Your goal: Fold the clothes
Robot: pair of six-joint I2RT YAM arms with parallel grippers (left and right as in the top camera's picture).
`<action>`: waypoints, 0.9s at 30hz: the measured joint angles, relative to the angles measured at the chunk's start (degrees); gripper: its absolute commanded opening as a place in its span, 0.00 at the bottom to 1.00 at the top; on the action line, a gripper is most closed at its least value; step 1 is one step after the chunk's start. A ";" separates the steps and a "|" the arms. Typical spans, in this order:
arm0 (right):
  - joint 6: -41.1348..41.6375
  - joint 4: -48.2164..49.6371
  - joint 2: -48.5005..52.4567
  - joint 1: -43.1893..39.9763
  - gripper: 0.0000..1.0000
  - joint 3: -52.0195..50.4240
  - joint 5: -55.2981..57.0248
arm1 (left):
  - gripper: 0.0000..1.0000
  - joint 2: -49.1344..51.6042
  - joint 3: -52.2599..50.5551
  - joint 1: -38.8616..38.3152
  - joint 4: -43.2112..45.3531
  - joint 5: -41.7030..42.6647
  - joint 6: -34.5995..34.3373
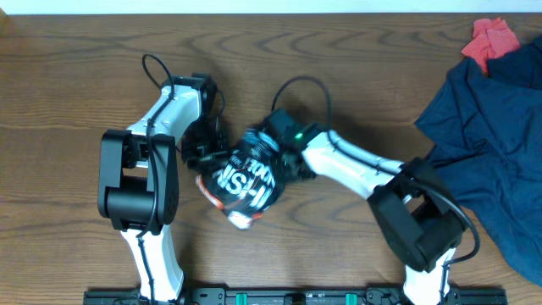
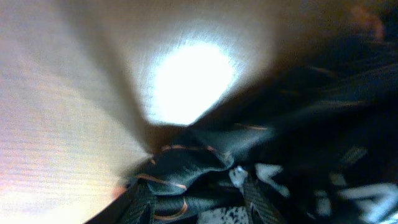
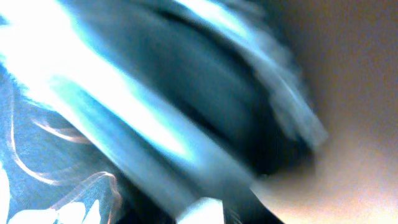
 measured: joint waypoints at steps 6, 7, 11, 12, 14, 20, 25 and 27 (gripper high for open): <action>-6.08 4.46 0.00 -9.25 0.25 1.14 1.42 | 0.46 -0.09 -3.80 0.00 -2.08 0.63 -3.37; -6.62 2.54 0.00 -10.10 0.27 1.46 1.62 | 0.47 -0.22 -3.96 0.00 -1.42 0.70 -3.65; -8.17 -5.14 -0.26 -12.83 0.30 2.80 3.10 | 0.63 -3.80 -4.22 0.66 3.63 0.76 -5.38; -8.33 -6.60 -0.61 -13.00 0.31 2.84 3.82 | 0.72 -5.79 -4.22 1.09 5.38 0.50 -5.86; -8.66 -8.92 -1.97 -13.25 0.34 2.84 5.57 | 0.84 -9.66 -4.15 2.19 8.87 -0.09 -6.67; -9.60 -11.41 -7.06 -13.44 0.36 3.50 9.31 | 0.92 -13.51 -4.00 4.48 16.35 -0.33 -7.67; -9.73 -13.22 -7.72 -13.46 0.36 3.87 10.25 | 0.92 -10.47 -4.02 4.35 20.24 3.15 -5.66; -9.73 -13.70 -7.72 -13.46 0.36 3.87 10.32 | 0.92 -8.28 -4.02 4.24 21.59 4.68 -4.46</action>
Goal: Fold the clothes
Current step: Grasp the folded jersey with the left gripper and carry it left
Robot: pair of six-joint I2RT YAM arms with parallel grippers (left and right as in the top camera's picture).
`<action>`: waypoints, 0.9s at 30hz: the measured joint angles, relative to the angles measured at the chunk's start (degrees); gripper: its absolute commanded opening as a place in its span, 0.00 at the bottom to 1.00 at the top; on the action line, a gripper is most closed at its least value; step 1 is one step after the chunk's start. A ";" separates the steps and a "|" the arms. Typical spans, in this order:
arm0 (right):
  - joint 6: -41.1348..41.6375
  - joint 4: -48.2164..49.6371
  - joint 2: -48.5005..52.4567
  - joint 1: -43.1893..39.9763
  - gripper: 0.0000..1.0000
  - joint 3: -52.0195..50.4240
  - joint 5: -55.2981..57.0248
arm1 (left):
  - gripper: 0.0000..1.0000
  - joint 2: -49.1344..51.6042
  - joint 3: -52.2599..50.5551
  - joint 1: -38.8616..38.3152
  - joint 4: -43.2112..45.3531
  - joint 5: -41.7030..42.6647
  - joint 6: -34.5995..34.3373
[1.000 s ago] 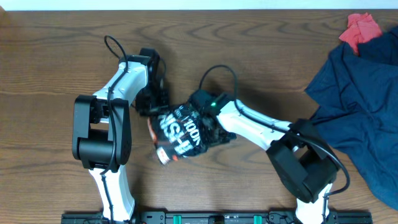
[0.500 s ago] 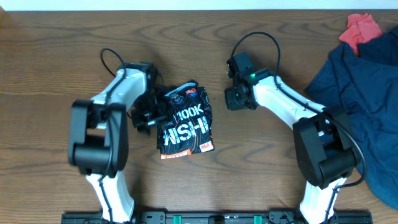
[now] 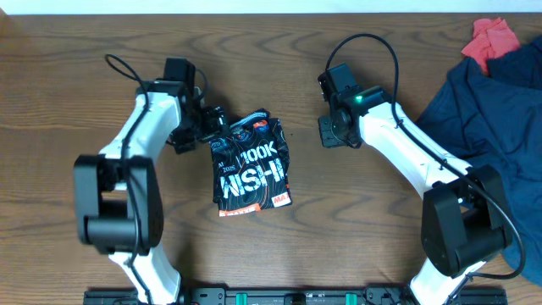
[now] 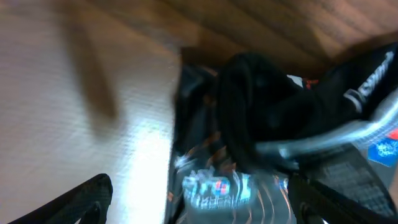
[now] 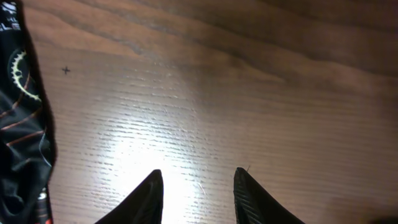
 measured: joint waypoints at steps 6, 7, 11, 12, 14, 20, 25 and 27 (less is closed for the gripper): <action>-0.02 -1.22 0.00 0.00 0.35 0.02 0.11 | 0.63 4.28 0.24 0.00 4.92 4.57 2.97; -0.02 -1.22 0.00 0.00 0.35 0.02 0.20 | 0.53 4.59 0.22 0.00 5.53 5.03 3.34; -0.02 -1.25 0.00 0.00 0.34 0.02 0.24 | 0.08 5.20 -0.02 -0.22 7.54 6.45 5.18; -0.02 -1.31 0.00 0.00 0.34 0.02 0.22 | 0.06 5.20 -0.02 -0.28 8.02 6.73 5.53; -0.02 -1.29 0.00 0.00 0.34 0.02 0.24 | 0.06 5.20 -0.02 -0.33 9.20 7.04 6.01; -0.02 -1.79 0.00 0.00 0.33 0.02 0.35 | 0.06 5.20 -0.02 1.29 12.72 6.62 4.81; -0.02 -2.43 0.00 0.00 0.33 0.02 0.44 | 0.06 5.20 0.50 9.05 16.24 3.54 -0.94; -0.02 -2.75 0.00 0.00 0.33 0.02 0.44 | 0.06 5.22 0.96 13.68 18.67 2.71 -3.69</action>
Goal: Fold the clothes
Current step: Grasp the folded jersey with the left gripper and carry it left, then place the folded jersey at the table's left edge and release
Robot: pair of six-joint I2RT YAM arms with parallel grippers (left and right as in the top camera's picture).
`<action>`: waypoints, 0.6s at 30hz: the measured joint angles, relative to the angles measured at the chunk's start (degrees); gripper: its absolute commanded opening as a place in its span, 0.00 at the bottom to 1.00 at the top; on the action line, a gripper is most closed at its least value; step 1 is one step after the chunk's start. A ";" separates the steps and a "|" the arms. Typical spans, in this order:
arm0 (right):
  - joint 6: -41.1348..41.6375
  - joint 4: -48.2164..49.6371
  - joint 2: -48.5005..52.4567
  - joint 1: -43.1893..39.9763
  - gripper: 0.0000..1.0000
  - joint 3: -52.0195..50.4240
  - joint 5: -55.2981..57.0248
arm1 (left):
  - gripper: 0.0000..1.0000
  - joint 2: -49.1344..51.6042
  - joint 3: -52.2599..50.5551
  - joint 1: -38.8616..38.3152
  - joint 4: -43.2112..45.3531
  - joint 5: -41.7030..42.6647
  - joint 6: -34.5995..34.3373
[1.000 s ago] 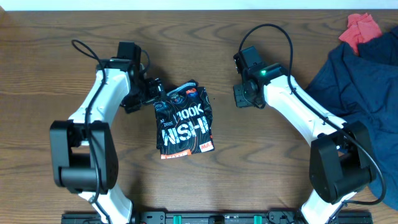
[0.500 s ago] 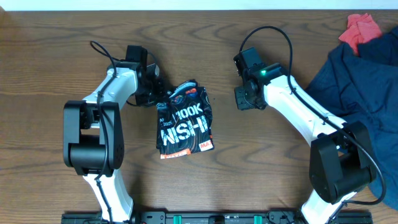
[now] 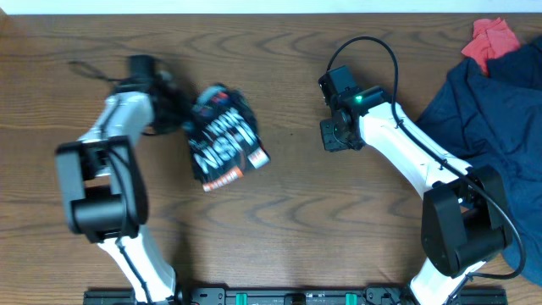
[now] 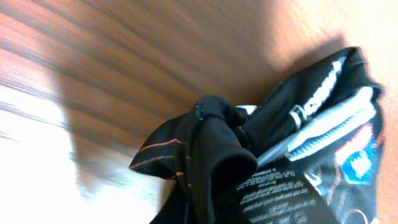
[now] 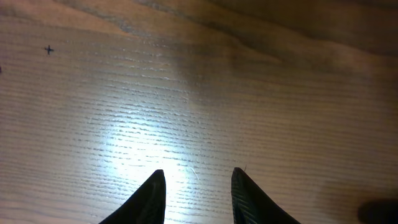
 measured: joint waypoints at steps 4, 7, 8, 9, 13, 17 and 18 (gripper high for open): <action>0.00 -0.22 0.00 0.00 0.34 0.00 0.02 | 0.06 0.00 0.85 10.08 6.49 -1.03 -4.63; 0.00 -0.24 0.00 0.00 0.33 0.00 0.02 | 0.06 0.00 1.16 16.20 10.12 -1.66 -6.19; 0.00 -0.24 0.00 0.00 0.33 0.00 0.04 | 0.06 0.00 1.31 19.12 11.26 -1.88 -7.08; 0.00 -0.24 0.00 0.00 0.33 0.00 0.02 | 0.06 0.00 1.33 21.51 11.93 -1.90 -7.78; 0.00 -0.02 0.00 0.00 0.34 0.00 0.04 | 0.24 0.00 1.33 29.55 12.55 -2.32 -10.21; 0.00 0.46 0.00 0.00 0.34 0.00 0.04 | 0.98 0.00 1.33 33.57 12.50 -2.91 -10.97; 0.00 0.48 0.00 0.00 0.34 0.00 0.04 | 0.98 0.00 1.33 34.21 12.37 -2.89 -11.06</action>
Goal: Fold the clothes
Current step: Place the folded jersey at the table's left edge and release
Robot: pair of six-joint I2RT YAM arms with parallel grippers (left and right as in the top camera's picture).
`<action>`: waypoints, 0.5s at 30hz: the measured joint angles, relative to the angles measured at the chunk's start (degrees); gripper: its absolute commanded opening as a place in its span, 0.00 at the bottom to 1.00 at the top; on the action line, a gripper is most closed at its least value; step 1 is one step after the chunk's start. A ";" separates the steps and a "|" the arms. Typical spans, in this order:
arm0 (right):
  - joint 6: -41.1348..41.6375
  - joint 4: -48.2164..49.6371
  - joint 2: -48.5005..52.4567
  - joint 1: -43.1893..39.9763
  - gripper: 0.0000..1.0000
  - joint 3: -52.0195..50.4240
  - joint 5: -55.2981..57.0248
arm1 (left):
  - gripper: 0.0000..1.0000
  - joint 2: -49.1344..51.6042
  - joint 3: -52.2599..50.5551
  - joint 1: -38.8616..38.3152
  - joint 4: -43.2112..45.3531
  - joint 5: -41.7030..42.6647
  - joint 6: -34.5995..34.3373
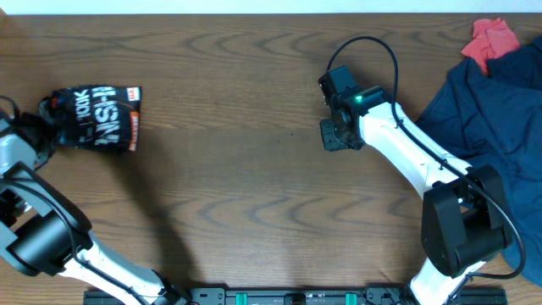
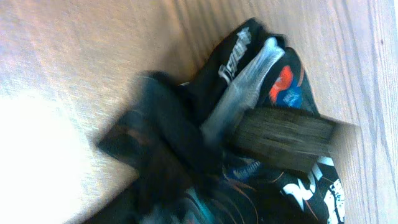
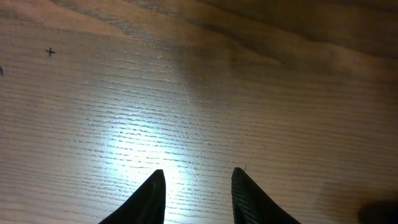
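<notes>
A folded black shirt with white lettering (image 1: 100, 117) lies at the far left of the wooden table (image 1: 254, 195). My left gripper (image 1: 44, 117) is at the shirt's bunched left end and is shut on it. In the left wrist view the shirt (image 2: 249, 93) fills the frame, blurred, and the cloth hides the fingers. My right gripper (image 1: 333, 135) stands open over bare wood near the middle of the table. Nothing lies between its fingertips (image 3: 155, 186) in the right wrist view.
A dark blue garment (image 1: 500, 135) lies spread in a heap at the right edge of the table. A small red cloth (image 1: 493, 38) sits at its far top corner.
My left gripper has moved from left of centre to the table's far left edge, and the black shirt has gone with it. The right arm has not moved.
Both grippers were on the black shirt bundle at mid-table. Then the shirt lay folded flat with the left gripper at its edge, and the right gripper open and clear on the right. After that the shirt was further left, and now sits at the far left.
</notes>
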 measured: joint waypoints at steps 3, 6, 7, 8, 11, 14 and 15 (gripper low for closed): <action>0.02 -0.04 0.00 0.00 0.34 0.00 0.00 | 0.98 0.00 0.00 0.94 -0.85 1.33 -0.46; 0.79 0.00 0.00 -0.04 0.40 0.00 -0.22 | 0.98 -0.02 0.00 1.70 -1.75 6.19 -0.48; 1.62 0.37 0.00 -0.24 0.41 0.00 -0.98 | 0.98 -0.31 0.00 1.79 -2.14 8.04 -0.02; 2.47 1.36 0.00 -0.55 0.43 0.00 -2.23 | 0.98 -0.83 0.00 1.73 -3.10 9.81 0.72; 3.82 5.99 0.00 -2.43 0.47 0.00 -7.69 | 0.98 -4.90 -0.02 -0.13 -7.26 12.11 4.92; 4.85 11.06 0.00 -5.79 0.58 0.02 -14.05 | 0.98 -12.35 0.00 -5.95 -9.97 11.21 10.29; 5.22 11.89 0.00 -6.91 0.59 0.02 -15.37 | 0.98 -14.93 0.07 -8.85 -10.60 10.84 12.15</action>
